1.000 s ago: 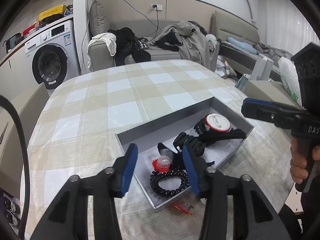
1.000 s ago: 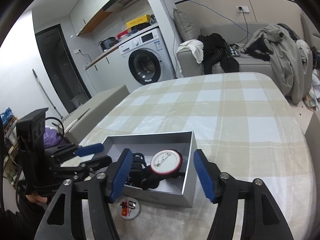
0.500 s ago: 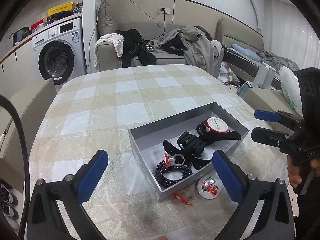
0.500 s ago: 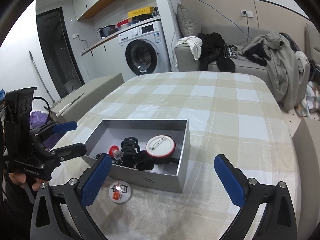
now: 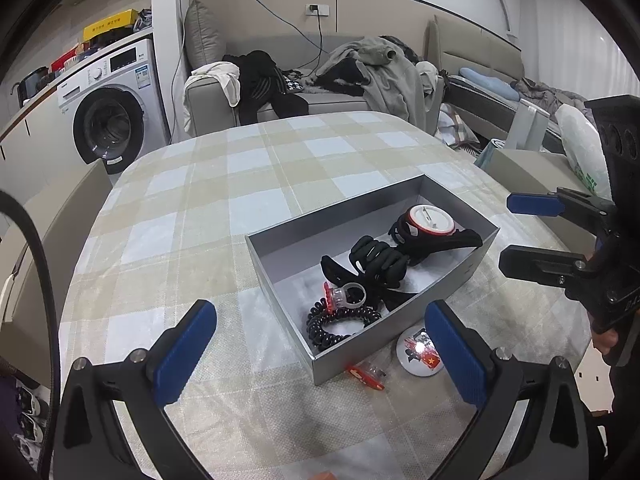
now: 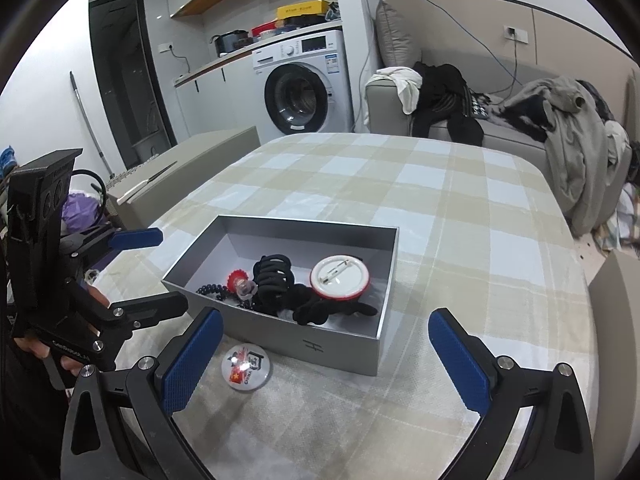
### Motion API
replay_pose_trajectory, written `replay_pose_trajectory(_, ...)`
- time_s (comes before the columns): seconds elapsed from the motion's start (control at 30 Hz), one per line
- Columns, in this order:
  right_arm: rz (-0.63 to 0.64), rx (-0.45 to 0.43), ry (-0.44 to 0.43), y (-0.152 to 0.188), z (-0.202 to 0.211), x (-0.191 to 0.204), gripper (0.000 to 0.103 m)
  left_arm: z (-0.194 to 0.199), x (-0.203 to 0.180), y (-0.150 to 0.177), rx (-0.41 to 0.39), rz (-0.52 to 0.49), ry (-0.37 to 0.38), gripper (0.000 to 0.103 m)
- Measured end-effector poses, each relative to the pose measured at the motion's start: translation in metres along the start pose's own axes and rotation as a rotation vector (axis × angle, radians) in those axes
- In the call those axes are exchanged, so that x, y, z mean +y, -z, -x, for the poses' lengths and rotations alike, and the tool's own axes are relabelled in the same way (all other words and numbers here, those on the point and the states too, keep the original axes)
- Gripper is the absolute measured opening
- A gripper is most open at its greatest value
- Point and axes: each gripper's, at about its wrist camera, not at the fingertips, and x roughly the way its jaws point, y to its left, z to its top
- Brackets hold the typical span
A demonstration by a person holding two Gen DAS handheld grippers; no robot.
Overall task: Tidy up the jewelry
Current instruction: 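Move the right gripper to the red-printed white badge beside the box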
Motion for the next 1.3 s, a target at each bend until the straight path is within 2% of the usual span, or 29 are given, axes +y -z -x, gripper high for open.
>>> replay_pose_trajectory(0.6, 0.055, 0.035, -0.01, 0.001, 0.002, 0.016, 0.103, -0.003, -0.005, 0.019, 0.062, 0.005, 0.005, 0.101)
replay_pose_trajectory(0.83, 0.11, 0.119, -0.002, 0.008, -0.012, 0.023, 0.103, -0.002, -0.008, 0.022, 0.076, -0.021, -0.002, 0.101)
replay_pose_trajectory(1.1, 0.15, 0.202, -0.006, 0.02, -0.029, 0.029, 0.102, -0.006, -0.011, 0.035, 0.121, -0.057, 0.025, 0.101)
replay_pose_trajectory(1.2, 0.173, 0.216, -0.038, 0.023, -0.031, 0.035, 0.09, -0.003, -0.012, 0.036, 0.123, -0.079, 0.048, 0.101)
replay_pose_trajectory(1.3, 0.19, 0.233, -0.063, 0.027, -0.035, 0.041, 0.084, -0.003, -0.011, 0.036, 0.132, -0.089, 0.071, 0.092)
